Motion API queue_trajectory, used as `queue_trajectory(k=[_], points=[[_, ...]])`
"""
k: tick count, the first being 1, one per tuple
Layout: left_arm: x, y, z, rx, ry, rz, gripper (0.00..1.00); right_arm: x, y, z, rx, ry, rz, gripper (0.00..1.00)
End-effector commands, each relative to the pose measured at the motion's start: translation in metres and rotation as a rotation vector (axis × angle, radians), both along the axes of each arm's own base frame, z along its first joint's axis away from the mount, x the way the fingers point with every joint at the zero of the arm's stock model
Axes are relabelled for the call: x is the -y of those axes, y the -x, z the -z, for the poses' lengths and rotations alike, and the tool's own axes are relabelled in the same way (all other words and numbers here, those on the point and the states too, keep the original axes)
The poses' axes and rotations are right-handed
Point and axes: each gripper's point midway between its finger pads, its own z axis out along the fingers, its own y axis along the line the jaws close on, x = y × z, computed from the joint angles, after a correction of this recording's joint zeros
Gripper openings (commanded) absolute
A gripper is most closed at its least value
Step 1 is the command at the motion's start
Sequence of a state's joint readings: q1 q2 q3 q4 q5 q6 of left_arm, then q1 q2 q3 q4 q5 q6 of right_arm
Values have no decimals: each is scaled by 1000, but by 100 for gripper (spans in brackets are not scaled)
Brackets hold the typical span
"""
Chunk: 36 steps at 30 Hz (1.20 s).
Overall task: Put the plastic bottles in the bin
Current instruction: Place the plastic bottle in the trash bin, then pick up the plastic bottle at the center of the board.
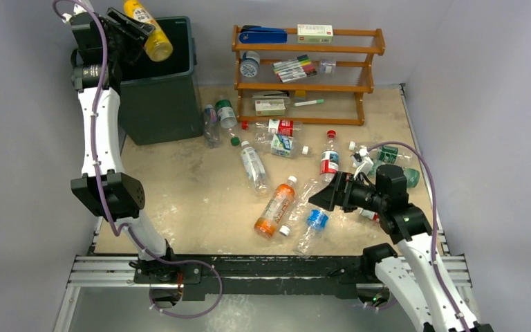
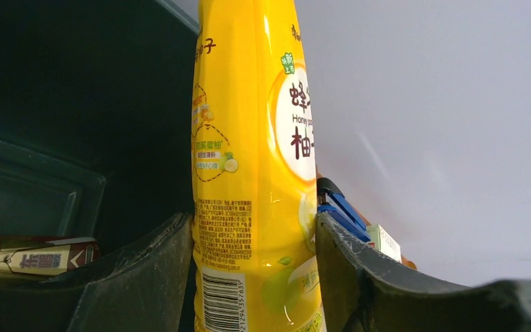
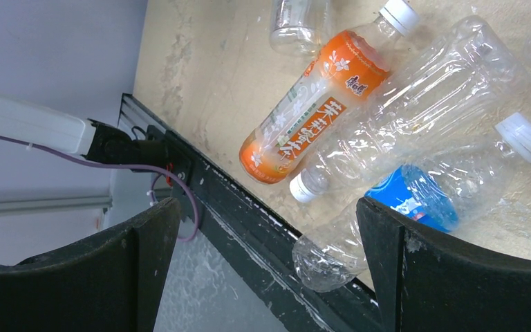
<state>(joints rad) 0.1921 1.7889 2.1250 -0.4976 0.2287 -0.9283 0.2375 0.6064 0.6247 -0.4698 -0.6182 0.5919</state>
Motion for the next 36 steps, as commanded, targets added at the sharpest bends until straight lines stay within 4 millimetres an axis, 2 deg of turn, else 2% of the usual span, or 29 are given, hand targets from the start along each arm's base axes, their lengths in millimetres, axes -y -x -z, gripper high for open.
queue_trajectory(k=[1,4,10,13,16,18,20,22,25,32,36], points=[[-4,-7,-6,27,-39,-5,64,-2,-1,-8,28,-5,-6,100],[-12,-4,10,-35,-79,-29,73,-2,-2,-7,24,-3,-6,100],[-25,15,9,-102,-180,-84,77,-2,-5,-5,20,5,-9,100],[-22,22,-2,-102,-196,-69,78,-2,-7,-5,19,9,-12,100],[-9,37,-17,-68,-195,-24,79,-2,-11,-9,26,17,-10,100],[3,53,-26,-56,-214,3,79,-1,-14,-12,28,25,-7,100],[15,68,-27,-61,-232,19,79,-1,-16,-15,33,33,-1,100],[31,82,-22,-72,-240,43,79,0,-17,-17,36,37,3,100],[67,103,-12,-89,-267,96,79,0,-18,-17,35,38,5,100],[151,149,42,-173,-296,223,78,-4,-19,1,3,25,-12,100],[179,170,85,-259,-320,271,78,-4,-23,4,2,34,-15,100]])
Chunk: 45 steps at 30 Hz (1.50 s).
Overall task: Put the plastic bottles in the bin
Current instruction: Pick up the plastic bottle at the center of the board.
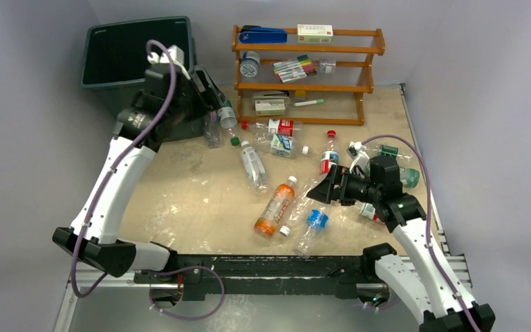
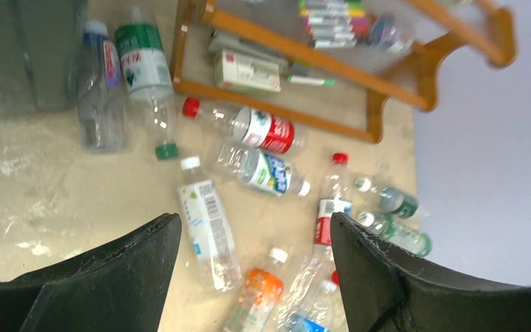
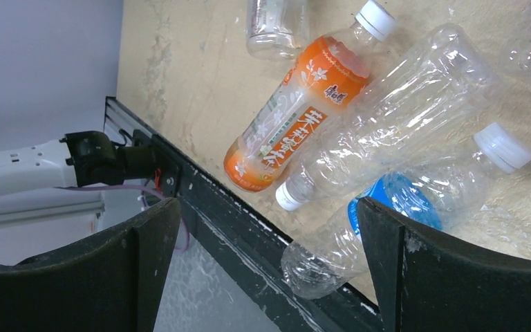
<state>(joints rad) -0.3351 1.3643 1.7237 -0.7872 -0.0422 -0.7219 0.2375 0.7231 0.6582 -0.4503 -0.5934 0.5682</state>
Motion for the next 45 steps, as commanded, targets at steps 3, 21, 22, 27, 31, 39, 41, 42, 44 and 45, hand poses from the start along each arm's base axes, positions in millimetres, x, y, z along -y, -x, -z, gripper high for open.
queue_trajectory(k=[3,21,22,27,31,39,41,42,44,45], points=[[16,18,53,-75,-47,-29,77,-6,-7,3,33,-13,-31,100],[120,62,237,-274,30,52,77,-5,2,16,28,-41,-16,100],[123,62,243,-279,25,40,77,-5,4,16,26,-43,-14,100],[133,61,271,-326,3,16,77,-3,12,16,27,-50,-6,100],[135,58,289,-350,-18,-3,77,-2,17,19,23,-52,-1,100],[135,55,312,-378,-65,-24,77,-2,17,22,20,-56,2,100],[136,54,316,-383,-74,-26,77,-2,16,22,19,-55,0,100],[136,54,319,-386,-76,-27,77,-2,16,22,18,-55,0,100],[136,53,322,-389,-82,-29,76,-2,15,23,16,-54,1,100],[135,53,324,-389,-87,-32,75,-2,15,23,16,-53,-1,100]])
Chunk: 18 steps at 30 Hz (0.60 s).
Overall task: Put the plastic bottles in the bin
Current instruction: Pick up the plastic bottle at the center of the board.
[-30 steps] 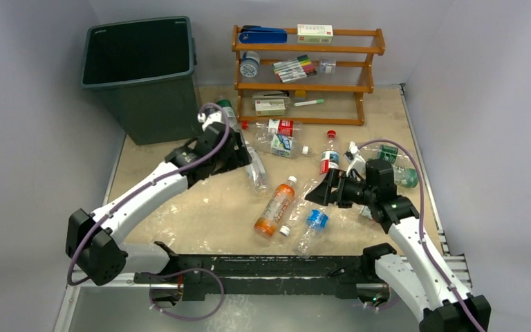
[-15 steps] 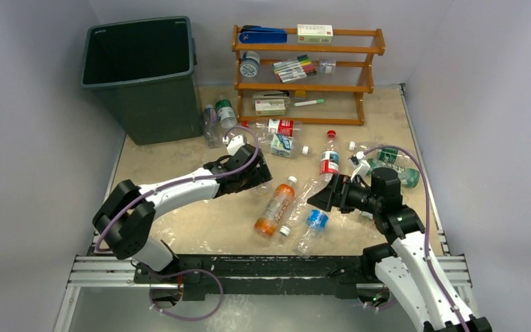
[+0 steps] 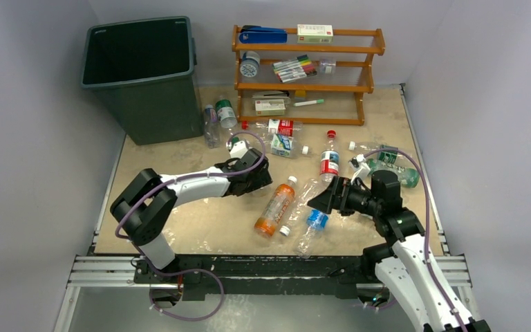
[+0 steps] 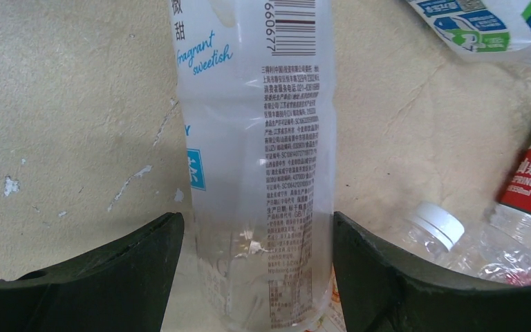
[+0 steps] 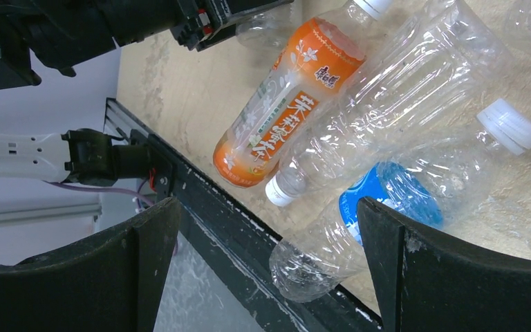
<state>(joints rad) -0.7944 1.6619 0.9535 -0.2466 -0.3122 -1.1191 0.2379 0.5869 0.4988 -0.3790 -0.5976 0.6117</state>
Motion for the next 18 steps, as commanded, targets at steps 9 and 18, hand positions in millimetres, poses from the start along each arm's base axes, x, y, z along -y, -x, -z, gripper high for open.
queue_trajectory(k=[9,18], points=[[6,-11,-6,52,24,-28,60,-4,0,2,-6,-18,-19,100],[2,-1,-28,45,-57,97,59,-5,3,10,-28,-3,-44,100]])
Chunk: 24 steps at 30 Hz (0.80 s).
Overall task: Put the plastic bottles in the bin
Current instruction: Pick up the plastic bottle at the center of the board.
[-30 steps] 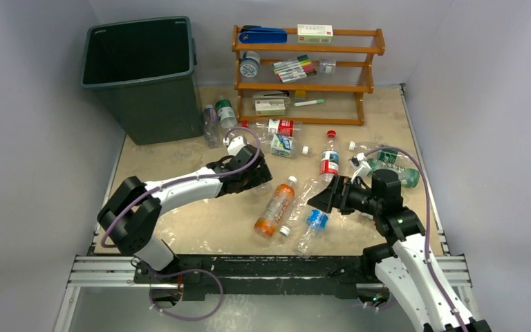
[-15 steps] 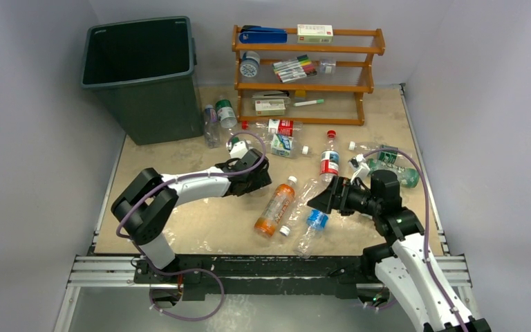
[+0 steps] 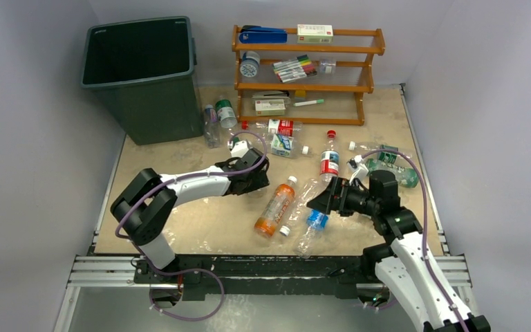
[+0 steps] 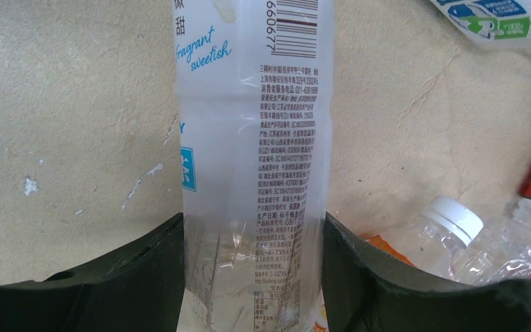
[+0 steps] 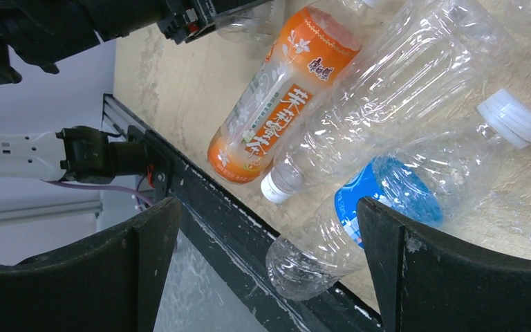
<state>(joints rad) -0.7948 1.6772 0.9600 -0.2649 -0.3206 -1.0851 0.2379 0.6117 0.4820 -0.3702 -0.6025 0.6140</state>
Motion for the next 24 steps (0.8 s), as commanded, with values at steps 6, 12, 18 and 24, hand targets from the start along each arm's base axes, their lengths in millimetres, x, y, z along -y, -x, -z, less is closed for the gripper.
queue_trajectory(k=[6,12,18,24], points=[[2,16,-47,52,-38,119,59,-3,7,14,-25,37,-86,100],[-6,33,-73,71,-22,102,59,-4,7,16,-30,51,-120,100],[-21,42,-123,115,-43,98,59,-7,-13,8,12,51,-106,100],[-40,50,-167,187,-16,81,59,-12,-45,-10,57,51,-77,100]])
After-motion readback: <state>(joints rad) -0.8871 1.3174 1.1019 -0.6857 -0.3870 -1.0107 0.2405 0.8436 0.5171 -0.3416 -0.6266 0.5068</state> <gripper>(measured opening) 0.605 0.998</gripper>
